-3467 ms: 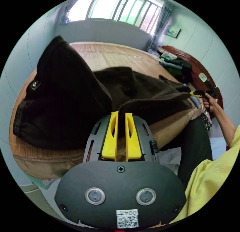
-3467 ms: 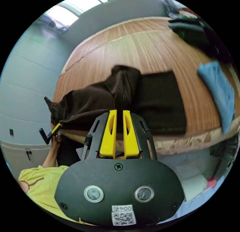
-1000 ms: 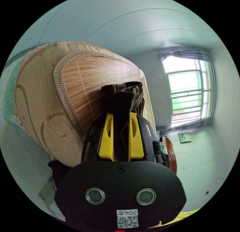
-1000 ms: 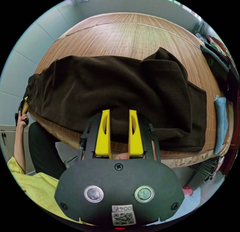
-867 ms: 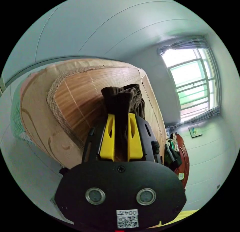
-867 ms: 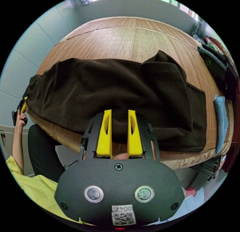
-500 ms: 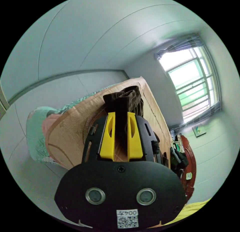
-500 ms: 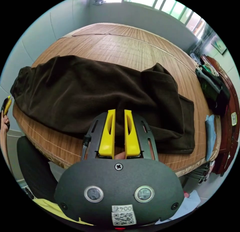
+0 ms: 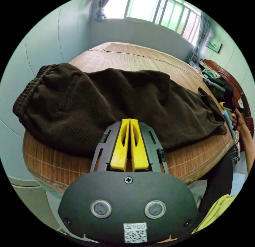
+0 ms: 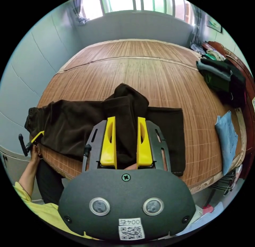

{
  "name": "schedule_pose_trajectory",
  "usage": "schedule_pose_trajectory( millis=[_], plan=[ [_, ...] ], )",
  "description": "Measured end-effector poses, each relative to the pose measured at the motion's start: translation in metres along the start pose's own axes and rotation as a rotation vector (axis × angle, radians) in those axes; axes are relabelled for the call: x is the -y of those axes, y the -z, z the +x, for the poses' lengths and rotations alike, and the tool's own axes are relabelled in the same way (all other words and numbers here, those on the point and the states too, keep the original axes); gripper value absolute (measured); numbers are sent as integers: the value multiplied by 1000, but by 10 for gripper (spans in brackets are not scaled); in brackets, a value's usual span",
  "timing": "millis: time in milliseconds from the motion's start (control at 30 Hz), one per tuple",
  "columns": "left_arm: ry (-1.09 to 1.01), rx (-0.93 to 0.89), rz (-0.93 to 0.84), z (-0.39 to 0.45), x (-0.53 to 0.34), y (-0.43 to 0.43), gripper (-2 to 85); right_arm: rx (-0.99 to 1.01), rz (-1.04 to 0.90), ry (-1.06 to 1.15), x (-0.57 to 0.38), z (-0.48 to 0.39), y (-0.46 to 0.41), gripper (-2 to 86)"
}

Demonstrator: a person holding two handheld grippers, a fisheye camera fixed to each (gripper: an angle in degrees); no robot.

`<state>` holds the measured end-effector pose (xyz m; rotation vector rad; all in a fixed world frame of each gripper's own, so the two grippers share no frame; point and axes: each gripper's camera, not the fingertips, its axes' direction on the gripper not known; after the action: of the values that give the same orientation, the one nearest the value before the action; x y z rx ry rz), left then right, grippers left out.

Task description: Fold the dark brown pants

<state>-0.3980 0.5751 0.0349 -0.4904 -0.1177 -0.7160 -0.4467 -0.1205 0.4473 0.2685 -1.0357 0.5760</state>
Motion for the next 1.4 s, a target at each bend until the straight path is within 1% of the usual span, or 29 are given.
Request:
schedule_pose_trajectory(
  millis=[100, 167, 233, 300, 367, 433, 533, 633, 733, 867, 933, 1000, 1067, 1100, 1167, 1300, 1400],
  plan=[
    [-15, 16, 2, 12, 2, -7, 6, 90, -70, -10, 26, 22, -4, 104],
    [4, -2, -1, 14, 3, -12, 7, 128, -155, 14, 41, 30, -11, 73],
    [6, -2, 0, 18, 4, -16, 7, 156, -195, 30, 47, 39, -4, 41],
    [-1, 12, 1, 23, 5, -19, 7, 206, -143, 30, 44, 58, 24, 34],
    [0, 11, 2, 27, 6, -23, 7, 212, 27, -67, 20, 109, 88, 30],
    [9, -6, 3, 27, 7, -26, 7, 194, 108, -170, -17, 157, 127, 29],
    [29, -43, 5, 24, 9, -31, 8, 158, 101, -324, -90, 233, 148, 36],
    [42, -63, 3, 23, 11, -35, 9, 259, 3, -446, -142, 294, 140, 52],
    [48, -67, 3, 23, 13, -39, 9, 237, 90, -501, -169, 323, 173, 86],
    [43, -54, 2, 24, 15, -43, 10, 264, 181, -462, -166, 336, 210, 129],
    [43, -52, 1, 23, 16, -45, 10, 287, 194, -465, -160, 344, 218, 125],
    [47, -58, 0, 21, 17, -47, 9, 345, 204, -520, -158, 363, 221, 113],
    [59, -75, 0, 17, 19, -49, 9, 444, 265, -640, -165, 399, 226, 100],
    [61, -79, -1, 16, 19, -49, 9, 458, 277, -658, -166, 407, 228, 99],
    [67, -88, -1, 12, 20, -51, 9, 483, 269, -681, -165, 432, 232, 101],
    [71, -98, 0, 6, 22, -53, 9, 524, 212, -667, -155, 449, 231, 94],
    [85, -120, -1, -1, 24, -55, 9, 496, 189, -609, -133, 447, 245, 55]
  ],
)
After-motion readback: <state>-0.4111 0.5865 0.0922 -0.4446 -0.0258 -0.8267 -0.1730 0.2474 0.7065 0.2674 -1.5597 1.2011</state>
